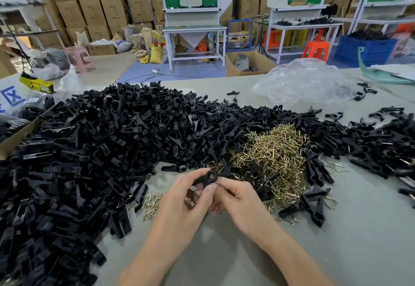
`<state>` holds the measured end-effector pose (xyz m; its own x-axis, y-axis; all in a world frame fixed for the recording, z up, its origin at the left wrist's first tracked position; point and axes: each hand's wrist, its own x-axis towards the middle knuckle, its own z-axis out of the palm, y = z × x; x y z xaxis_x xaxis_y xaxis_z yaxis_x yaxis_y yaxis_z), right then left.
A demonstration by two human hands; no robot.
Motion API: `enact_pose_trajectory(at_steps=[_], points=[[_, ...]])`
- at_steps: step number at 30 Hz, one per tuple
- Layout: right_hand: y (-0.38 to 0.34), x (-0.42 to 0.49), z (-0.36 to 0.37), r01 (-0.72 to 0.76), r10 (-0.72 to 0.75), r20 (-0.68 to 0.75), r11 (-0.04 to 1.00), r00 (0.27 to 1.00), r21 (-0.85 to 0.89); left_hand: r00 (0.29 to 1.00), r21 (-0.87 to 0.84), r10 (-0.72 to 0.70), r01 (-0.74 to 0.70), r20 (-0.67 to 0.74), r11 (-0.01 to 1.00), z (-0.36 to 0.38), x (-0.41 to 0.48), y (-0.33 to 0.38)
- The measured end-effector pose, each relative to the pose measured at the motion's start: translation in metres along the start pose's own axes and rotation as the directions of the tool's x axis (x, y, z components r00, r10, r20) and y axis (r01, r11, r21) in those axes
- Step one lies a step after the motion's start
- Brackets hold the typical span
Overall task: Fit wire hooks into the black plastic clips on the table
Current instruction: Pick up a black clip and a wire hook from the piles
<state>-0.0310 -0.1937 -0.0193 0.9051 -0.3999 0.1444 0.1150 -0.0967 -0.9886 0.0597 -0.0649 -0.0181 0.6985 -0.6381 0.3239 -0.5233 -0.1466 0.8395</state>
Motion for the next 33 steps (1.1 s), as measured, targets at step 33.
enact_pose_trajectory(at_steps=[33], points=[[0.006,0.008,-0.012,-0.04,0.022,-0.317,0.998,0.948,-0.049,0.987,0.716,-0.091,-0.032,0.133,0.697,-0.046,0.008,-0.017]])
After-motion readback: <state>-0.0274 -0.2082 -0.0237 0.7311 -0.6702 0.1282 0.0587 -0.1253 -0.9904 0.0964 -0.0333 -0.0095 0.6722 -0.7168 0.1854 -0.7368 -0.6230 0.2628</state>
